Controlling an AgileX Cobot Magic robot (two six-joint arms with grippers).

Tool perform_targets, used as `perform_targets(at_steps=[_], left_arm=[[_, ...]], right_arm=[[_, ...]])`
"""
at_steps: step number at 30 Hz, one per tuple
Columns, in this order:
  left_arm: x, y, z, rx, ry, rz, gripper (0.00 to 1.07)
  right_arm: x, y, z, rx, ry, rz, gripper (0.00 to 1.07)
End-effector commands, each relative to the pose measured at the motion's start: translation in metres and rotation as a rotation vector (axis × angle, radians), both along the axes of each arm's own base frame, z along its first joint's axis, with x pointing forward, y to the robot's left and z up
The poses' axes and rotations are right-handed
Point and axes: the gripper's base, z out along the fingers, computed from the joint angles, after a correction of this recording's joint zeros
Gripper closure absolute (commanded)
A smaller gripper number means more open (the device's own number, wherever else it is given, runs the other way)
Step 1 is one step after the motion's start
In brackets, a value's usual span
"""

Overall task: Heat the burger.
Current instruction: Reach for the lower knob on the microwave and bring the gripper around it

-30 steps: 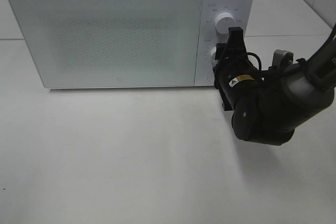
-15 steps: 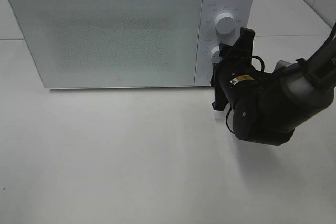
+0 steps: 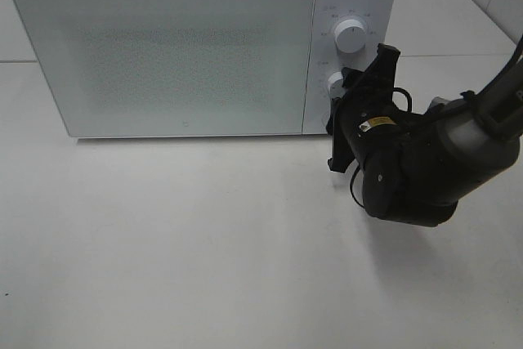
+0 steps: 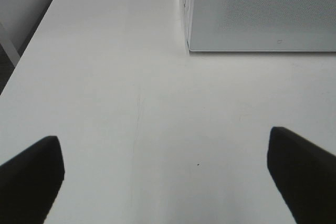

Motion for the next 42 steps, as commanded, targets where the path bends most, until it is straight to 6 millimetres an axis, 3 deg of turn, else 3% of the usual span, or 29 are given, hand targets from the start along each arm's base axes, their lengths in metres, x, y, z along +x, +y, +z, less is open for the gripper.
perform_targets(at_steps=[1,13,15,19,21,22,23,24,26,29,42], left_arm=[[-0.003,0.000,0.000,-0.004,-0.028,0.004,0.06],[-0.003,0.000,0.000,-0.004,-0.028,0.004,0.06],[-0.003,0.000,0.000,-0.004,-0.028,0.004,0.06],[-0.003,0.000,0.000,-0.004,-0.028,0.004,0.06],[-0.003,0.000,0.000,-0.004,-0.028,0.004,0.06],[-0.003,0.000,0.000,-0.004,-0.028,0.004,0.06],[-0.003,0.000,0.000,-0.004,-0.028,0.004,0.06],[-0.003,0.000,0.000,-0.004,-0.028,0.004,0.06],[-0.003,0.000,0.000,-0.004,-0.028,0.004,0.06],[-0.003,0.000,0.000,-0.004,-0.028,0.004,0.06],[-0.003,0.000,0.000,-0.004,-0.028,0.004,0.06]], right_arm=[[0.007,-0.004,0.019,0.007,-0.149,-0.045,1.06],[0.006,-0.002,0.017,-0.017,-0.125,-0.020,0.95],[0.006,-0.001,0.017,-0.037,-0.126,-0.014,0.84],[0.007,-0.001,0.018,-0.077,-0.134,-0.008,0.73],[0.006,-0.001,0.019,-0.113,-0.132,-0.003,0.61],[0.006,-0.001,0.019,-0.113,-0.132,-0.003,0.61],[0.006,-0.001,0.019,-0.131,-0.129,0.001,0.53],[0.006,-0.001,0.019,-0.131,-0.129,0.001,0.53],[0.006,0.000,0.018,-0.158,-0.118,0.019,0.42],[0.002,0.000,0.016,-0.168,-0.110,0.037,0.35],[-0.034,-0.014,0.020,-0.236,-0.013,0.153,0.34]])
